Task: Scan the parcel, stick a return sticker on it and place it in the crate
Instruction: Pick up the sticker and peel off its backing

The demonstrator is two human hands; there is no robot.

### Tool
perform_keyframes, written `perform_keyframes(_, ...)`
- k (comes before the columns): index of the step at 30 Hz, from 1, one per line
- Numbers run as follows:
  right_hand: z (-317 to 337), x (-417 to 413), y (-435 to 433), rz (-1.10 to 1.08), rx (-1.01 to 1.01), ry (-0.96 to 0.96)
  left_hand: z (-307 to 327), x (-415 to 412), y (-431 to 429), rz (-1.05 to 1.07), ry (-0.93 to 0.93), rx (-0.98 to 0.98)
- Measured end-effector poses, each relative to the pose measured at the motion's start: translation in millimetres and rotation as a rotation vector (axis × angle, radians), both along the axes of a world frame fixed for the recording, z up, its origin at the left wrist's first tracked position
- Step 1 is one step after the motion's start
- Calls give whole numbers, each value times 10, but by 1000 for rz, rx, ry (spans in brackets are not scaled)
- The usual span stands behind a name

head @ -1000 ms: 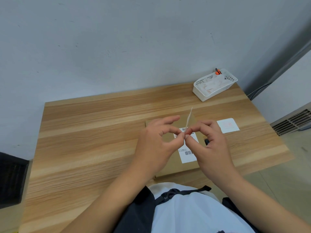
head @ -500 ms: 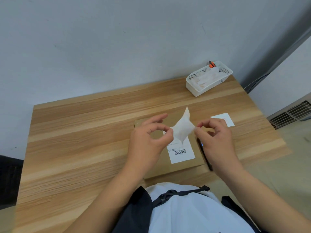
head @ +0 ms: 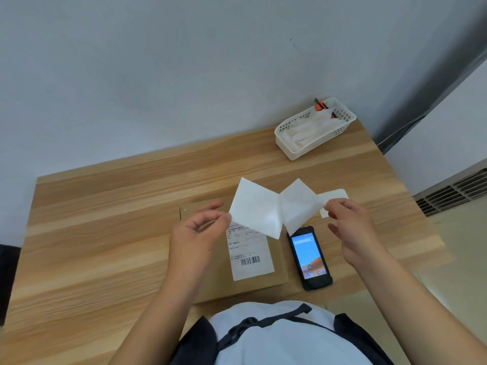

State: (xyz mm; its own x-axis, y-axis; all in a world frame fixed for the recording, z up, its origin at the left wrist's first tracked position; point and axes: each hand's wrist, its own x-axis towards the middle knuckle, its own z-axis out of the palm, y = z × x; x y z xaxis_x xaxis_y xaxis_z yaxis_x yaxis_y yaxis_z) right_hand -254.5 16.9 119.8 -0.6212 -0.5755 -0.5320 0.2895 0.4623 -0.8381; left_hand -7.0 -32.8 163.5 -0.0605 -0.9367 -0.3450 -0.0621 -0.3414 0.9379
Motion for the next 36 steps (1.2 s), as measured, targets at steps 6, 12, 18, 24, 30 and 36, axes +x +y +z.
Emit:
perform_keyframes(6,-266,-728,-216,-124,-5,-166,-12,-169,-103,174,-35,34)
perform_keyframes(12,-403,-1285,-682,-62,-57,-179,-28,-467,-197,213,-79,74)
perform_keyframes(18,-509,-1873,-1549,20,-42,209,-82,-805,-274,186,-93,114)
perform_keyframes(24,-655,-2651,-2458,353,113,935,-97,-1087,-288,229,-42,157)
perform_keyframes(30,-901,-2908,-2803,651,249,1113,-109,-1191,-146,250,-19,178)
perform_keyframes(36,-922,-2824,-2556,542,86,899,-102,-1204,-115,262,-25,194)
